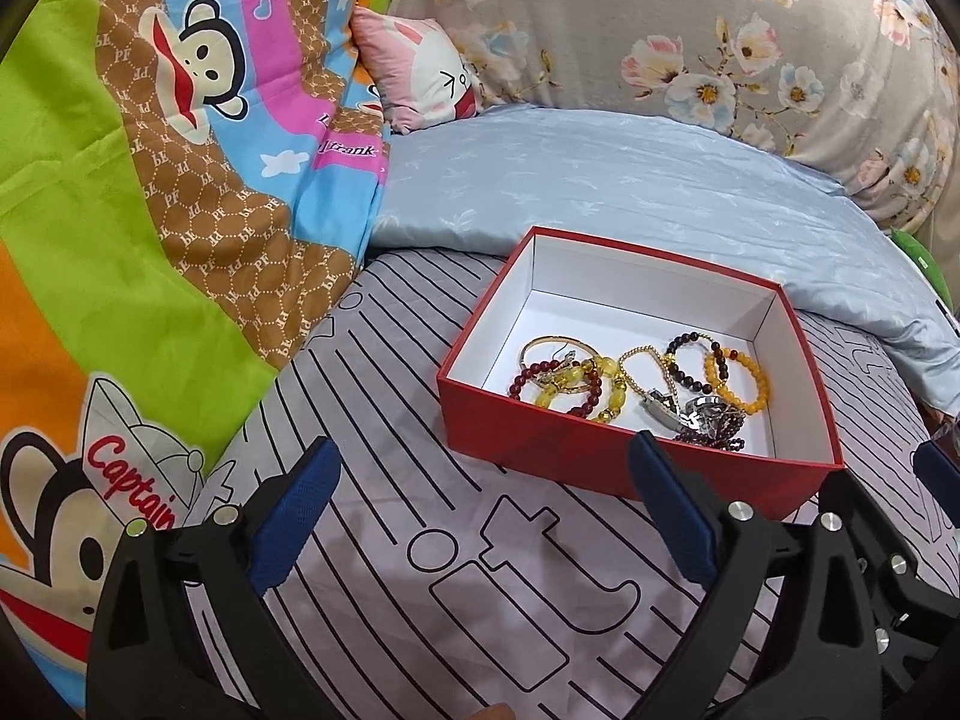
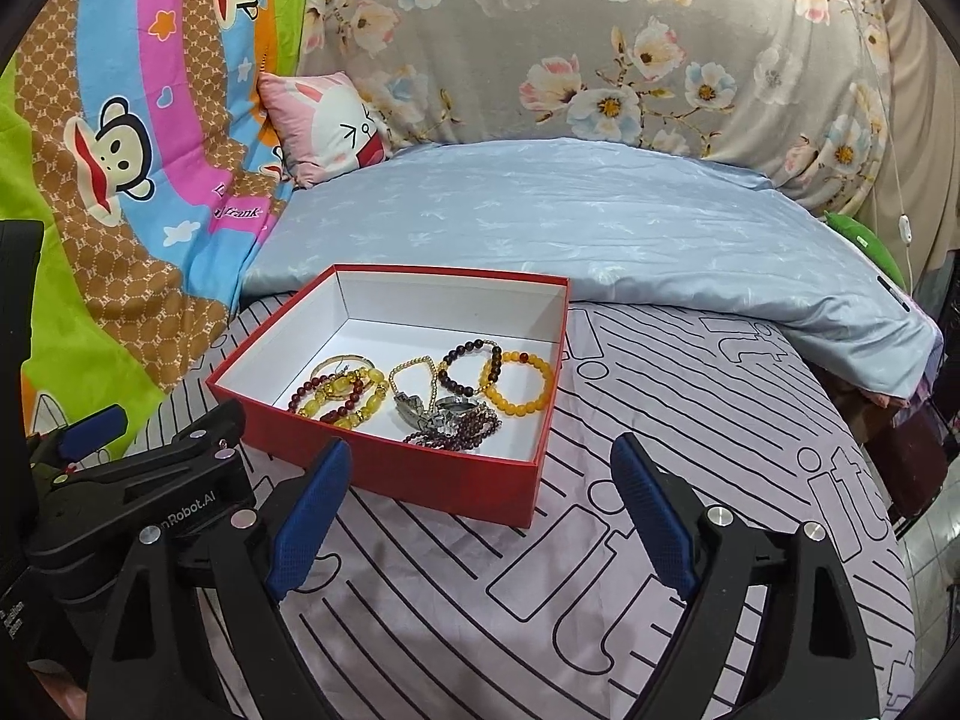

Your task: Organize jewelry

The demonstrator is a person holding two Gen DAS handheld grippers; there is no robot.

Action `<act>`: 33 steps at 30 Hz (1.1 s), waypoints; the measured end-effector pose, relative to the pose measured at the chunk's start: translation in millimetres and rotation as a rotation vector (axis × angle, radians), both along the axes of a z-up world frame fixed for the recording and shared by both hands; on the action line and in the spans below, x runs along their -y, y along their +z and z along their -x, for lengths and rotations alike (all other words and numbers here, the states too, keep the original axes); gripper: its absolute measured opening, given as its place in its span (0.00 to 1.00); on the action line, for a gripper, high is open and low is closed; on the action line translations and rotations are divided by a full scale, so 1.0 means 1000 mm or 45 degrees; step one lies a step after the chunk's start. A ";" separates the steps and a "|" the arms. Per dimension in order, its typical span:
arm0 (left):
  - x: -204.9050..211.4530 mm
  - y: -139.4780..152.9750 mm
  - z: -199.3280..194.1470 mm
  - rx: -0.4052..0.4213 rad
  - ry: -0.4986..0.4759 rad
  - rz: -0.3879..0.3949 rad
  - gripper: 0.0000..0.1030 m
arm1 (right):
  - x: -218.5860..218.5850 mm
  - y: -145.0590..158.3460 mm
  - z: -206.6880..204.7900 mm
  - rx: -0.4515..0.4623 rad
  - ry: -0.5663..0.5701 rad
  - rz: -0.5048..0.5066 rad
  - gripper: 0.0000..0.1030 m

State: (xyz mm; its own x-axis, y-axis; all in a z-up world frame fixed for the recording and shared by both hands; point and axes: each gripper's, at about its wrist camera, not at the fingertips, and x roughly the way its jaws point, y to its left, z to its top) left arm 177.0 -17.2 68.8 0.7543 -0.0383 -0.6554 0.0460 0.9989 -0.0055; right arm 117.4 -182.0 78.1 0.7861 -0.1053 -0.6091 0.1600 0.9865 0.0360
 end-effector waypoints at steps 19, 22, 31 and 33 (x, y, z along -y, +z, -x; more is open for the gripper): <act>0.006 -0.013 -0.006 0.046 0.014 -0.030 0.91 | 0.003 -0.015 -0.008 0.024 -0.017 0.024 0.83; 0.006 -0.014 -0.005 0.048 0.016 -0.034 0.91 | 0.003 -0.015 -0.008 0.022 -0.017 0.024 0.83; 0.005 -0.014 -0.004 0.045 0.023 -0.035 0.91 | 0.003 -0.016 -0.008 0.017 -0.015 0.020 0.83; 0.004 -0.014 -0.005 0.045 0.022 -0.034 0.91 | 0.003 -0.016 -0.008 0.018 -0.016 0.020 0.83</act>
State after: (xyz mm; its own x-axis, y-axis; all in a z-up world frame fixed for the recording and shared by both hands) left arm 181.7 -21.6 54.4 0.7774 -0.0079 -0.6289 0.0283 0.9993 0.0225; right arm 125.3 -185.0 61.6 0.7929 -0.1248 -0.5964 0.1722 0.9848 0.0229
